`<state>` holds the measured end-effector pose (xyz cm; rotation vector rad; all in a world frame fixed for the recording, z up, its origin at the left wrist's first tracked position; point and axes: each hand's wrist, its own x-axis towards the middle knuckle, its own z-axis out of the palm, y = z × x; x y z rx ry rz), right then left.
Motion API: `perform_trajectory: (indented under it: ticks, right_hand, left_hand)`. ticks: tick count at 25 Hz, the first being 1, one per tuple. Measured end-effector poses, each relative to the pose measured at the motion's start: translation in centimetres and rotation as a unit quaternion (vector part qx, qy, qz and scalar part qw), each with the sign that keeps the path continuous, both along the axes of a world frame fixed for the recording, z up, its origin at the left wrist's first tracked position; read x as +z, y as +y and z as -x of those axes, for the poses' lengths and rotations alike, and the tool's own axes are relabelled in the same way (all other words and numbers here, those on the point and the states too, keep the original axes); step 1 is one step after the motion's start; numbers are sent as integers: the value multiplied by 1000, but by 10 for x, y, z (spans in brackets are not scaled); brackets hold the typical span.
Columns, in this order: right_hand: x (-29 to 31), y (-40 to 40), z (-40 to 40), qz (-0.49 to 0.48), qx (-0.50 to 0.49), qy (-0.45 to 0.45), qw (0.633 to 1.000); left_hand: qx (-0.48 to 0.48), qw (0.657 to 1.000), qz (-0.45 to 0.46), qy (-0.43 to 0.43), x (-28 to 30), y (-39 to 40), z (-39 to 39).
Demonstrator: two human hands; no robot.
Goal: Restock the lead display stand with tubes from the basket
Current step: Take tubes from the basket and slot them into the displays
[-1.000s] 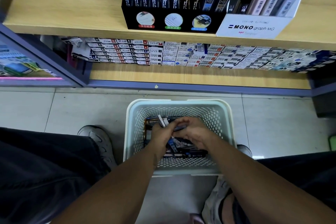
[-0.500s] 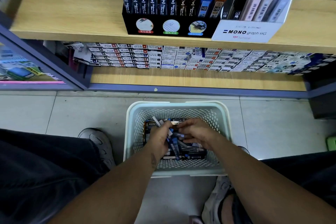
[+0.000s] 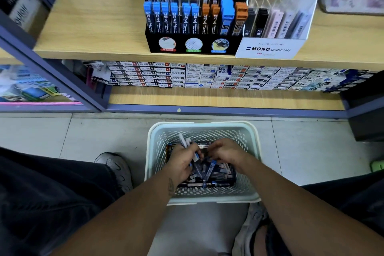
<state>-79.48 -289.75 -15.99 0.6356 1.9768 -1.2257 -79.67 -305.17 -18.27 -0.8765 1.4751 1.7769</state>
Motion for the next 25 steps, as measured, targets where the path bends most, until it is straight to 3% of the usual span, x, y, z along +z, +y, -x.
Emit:
perform_trajectory:
  ticks: [4, 7, 11, 18, 25]
  right_hand:
    - [10, 2, 4, -85, 97, 15, 992]
    - [29, 0, 4, -30, 109, 19, 993]
    - [68, 3, 5, 120, -3, -12, 993]
    - [80, 11, -1, 80, -13, 76, 994]
    - [109, 15, 17, 131, -34, 124, 983]
  left_hand:
    - [-44, 999, -24, 9, 24, -5, 1]
    - [-75, 997, -35, -8, 43, -9, 4]
    - [-56, 998, -35, 4, 76, -10, 2]
    - [16, 999, -39, 2, 80, -8, -5]
    - [-72, 997, 6, 23, 94, -13, 7]
